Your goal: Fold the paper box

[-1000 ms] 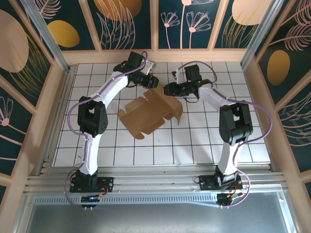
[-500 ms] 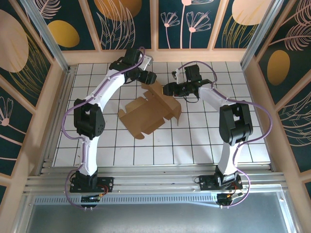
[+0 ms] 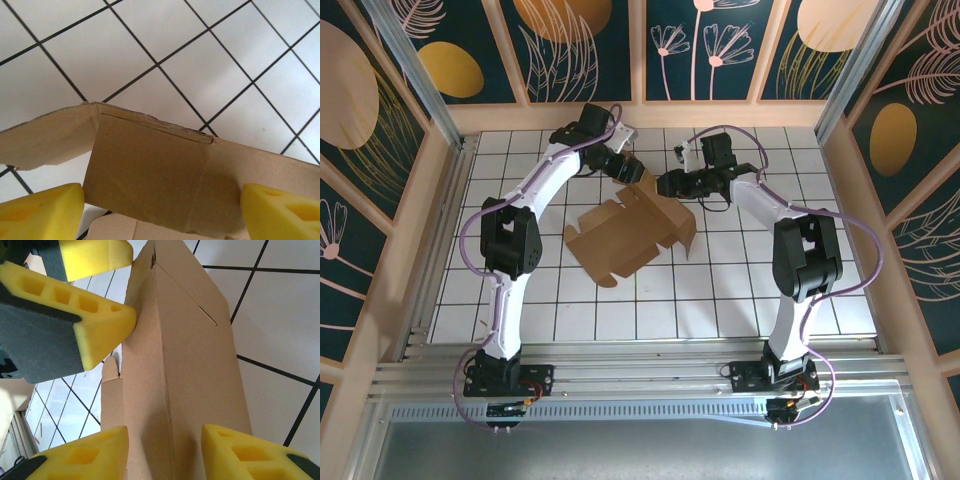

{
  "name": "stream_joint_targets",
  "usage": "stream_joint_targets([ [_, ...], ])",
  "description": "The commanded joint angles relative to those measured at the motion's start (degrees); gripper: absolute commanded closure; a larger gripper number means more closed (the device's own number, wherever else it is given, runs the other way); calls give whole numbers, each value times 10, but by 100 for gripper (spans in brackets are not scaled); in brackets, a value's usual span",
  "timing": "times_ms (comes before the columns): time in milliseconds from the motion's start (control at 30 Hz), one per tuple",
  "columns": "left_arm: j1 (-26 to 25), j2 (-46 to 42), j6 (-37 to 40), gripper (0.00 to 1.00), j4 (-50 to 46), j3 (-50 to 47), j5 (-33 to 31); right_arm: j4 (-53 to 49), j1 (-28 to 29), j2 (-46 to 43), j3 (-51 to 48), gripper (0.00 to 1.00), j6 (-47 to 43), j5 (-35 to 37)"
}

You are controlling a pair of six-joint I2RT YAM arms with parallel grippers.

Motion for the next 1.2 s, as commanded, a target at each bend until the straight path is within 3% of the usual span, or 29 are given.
stream_joint_targets([
  [0, -1, 22, 12, 18, -20, 16, 58, -6, -4, -8, 1, 59, 0, -11],
  [333, 0, 23, -4, 22, -12, 14, 167, -6, -4, -1, 6, 61, 2, -4],
  [567, 0, 31, -2, 23, -22, 11, 225, -3, -5, 6, 3, 68, 6, 3],
  [733, 0, 34, -19, 32, -6, -5, 279, 5, -3, 7, -1, 69, 12, 3],
  [900, 0, 23, -42, 23, 21, -40, 230, 1, -4, 8, 1, 69, 10, 6],
  [967, 0, 18, -48, 24, 36, -52, 246, 0, -4, 7, 2, 69, 8, 7],
  [1067, 0, 16, -64, 38, 60, -63, 307, -2, -4, 7, 3, 70, 7, 12],
  [1167, 0, -3, -91, 50, 107, -93, 329, 2, -3, 9, 2, 70, 10, 11],
])
